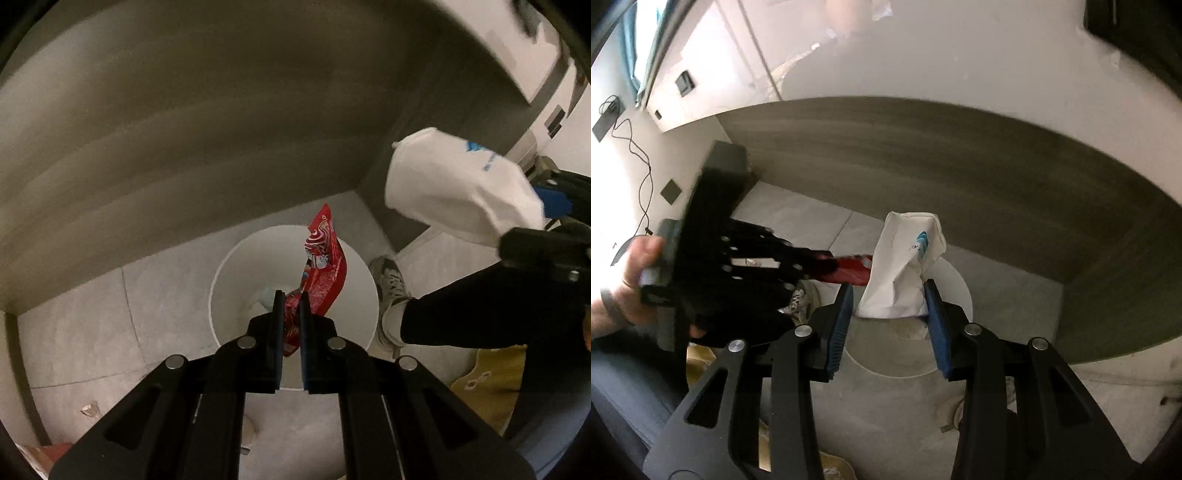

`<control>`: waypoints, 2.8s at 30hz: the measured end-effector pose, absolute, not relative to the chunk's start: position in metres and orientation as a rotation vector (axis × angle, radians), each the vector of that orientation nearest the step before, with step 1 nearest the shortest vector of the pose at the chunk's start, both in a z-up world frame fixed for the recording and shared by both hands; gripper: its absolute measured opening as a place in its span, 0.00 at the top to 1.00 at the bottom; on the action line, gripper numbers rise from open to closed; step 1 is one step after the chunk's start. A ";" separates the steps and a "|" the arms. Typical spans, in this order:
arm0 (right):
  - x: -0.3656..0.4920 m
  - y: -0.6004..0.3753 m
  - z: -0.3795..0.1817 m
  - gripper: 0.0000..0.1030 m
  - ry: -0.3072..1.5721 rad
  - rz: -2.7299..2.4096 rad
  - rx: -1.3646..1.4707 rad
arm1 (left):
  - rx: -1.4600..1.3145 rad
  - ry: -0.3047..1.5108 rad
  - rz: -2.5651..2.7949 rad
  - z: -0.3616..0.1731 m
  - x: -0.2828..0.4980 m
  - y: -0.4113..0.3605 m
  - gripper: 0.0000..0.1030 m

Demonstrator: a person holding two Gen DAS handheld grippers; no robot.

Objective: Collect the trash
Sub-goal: 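Lower both held items into the white wastebasket and open both tools, then raise both empty tools back toward the remaining trash, then grasp the blue tissue pack with left tool while right tool grasps red knotted cord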

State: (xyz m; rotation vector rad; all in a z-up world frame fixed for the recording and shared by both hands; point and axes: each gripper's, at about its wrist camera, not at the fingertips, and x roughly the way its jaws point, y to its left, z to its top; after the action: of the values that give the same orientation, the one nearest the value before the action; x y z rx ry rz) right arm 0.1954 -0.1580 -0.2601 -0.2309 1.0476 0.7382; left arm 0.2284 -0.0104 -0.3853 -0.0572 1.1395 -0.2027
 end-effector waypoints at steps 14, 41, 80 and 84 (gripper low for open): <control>0.209 -0.155 -0.279 0.65 1.118 0.723 -0.236 | -0.146 1.170 -0.141 -0.390 0.231 0.014 0.06; 0.204 -0.140 -0.288 0.14 1.206 0.701 -0.304 | -0.176 0.994 -0.065 -0.309 0.195 0.037 0.06; 0.360 -0.128 0.031 0.05 0.665 0.564 -0.212 | -0.038 0.767 0.117 -0.037 0.383 0.077 0.07; 0.377 -0.120 0.028 0.05 0.661 0.584 -0.214 | -0.075 0.890 0.056 -0.052 0.398 0.080 0.23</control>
State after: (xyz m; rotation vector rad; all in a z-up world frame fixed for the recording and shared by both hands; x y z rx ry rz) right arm 0.3773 -0.1197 0.0284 -0.2145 0.6614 0.5839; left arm 0.3984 0.0801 -0.0519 -0.0746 0.8902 0.0562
